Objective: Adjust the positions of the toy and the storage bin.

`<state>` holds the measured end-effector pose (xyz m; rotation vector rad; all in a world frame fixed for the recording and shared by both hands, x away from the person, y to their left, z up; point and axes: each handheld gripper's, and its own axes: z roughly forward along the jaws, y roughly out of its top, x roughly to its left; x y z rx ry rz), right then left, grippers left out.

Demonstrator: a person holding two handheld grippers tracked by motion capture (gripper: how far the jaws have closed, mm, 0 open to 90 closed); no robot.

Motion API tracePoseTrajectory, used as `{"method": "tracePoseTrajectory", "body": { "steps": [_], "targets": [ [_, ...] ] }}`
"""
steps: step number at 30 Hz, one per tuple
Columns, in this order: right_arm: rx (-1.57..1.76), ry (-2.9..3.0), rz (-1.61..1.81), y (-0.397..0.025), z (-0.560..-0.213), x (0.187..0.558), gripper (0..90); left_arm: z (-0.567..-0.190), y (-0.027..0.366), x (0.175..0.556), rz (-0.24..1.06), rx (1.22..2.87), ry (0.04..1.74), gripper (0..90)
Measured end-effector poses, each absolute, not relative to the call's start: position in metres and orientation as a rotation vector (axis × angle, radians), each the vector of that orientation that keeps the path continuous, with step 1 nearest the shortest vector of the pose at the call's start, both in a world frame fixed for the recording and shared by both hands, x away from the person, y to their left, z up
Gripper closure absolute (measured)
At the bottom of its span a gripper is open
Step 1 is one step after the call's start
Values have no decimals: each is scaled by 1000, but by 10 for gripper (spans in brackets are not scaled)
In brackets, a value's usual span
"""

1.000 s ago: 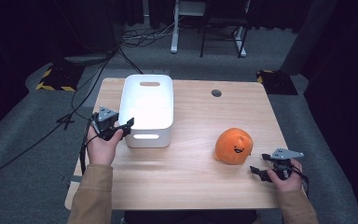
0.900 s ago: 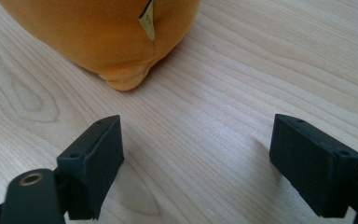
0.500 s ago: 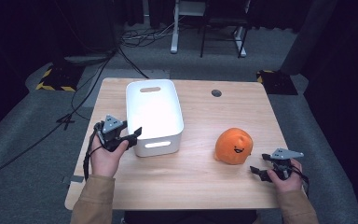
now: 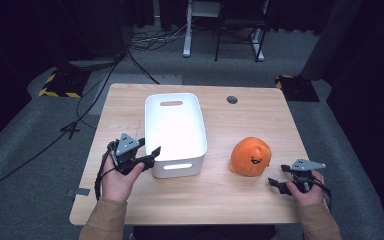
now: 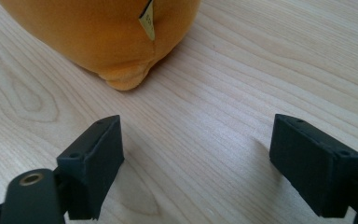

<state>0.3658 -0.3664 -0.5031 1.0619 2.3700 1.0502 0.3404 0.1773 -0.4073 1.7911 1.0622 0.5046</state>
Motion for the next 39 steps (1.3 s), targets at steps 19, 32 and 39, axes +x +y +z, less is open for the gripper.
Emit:
{"method": "tracePoseTrajectory", "body": {
  "steps": [19,32,39],
  "targets": [
    [1063,2370,1050,-366,-503,366,178,-406,134,292,395,1870,985,281],
    [1057,2375,1052,-367,-503,366,177,-405,119,266,368,1907,943,249],
    [1059,2375,1053,-367,-503,366,177,-404,116,256,341,1927,912,252]
  ]
}}
